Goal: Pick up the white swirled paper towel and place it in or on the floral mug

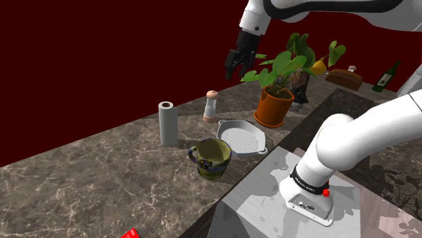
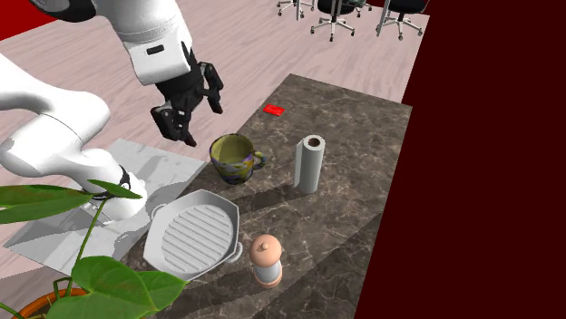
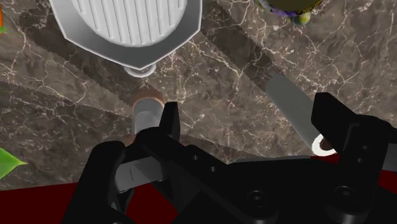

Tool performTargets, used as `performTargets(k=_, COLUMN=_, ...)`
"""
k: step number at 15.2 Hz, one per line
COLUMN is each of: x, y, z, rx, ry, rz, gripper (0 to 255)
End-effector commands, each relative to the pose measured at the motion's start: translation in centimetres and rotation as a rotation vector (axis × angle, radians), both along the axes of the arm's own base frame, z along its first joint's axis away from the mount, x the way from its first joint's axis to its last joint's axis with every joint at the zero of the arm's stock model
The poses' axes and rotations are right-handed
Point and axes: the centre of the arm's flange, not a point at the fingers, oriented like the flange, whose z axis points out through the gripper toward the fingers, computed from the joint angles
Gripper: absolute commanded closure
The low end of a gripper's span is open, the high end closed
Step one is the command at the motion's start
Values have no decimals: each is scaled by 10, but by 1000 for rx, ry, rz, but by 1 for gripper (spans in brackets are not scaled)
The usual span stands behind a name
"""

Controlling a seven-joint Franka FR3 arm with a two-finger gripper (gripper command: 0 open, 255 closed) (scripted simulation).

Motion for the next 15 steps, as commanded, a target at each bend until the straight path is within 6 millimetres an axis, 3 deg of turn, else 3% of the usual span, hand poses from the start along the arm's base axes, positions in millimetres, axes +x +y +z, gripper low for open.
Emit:
performTargets(k=1, x=19, y=15, z=-9, rx=-7, ry=7, rz=1, gripper=0)
performTargets(k=15, x=160, y=126, z=-87, rx=-61, ry=60, rz=10, gripper=0)
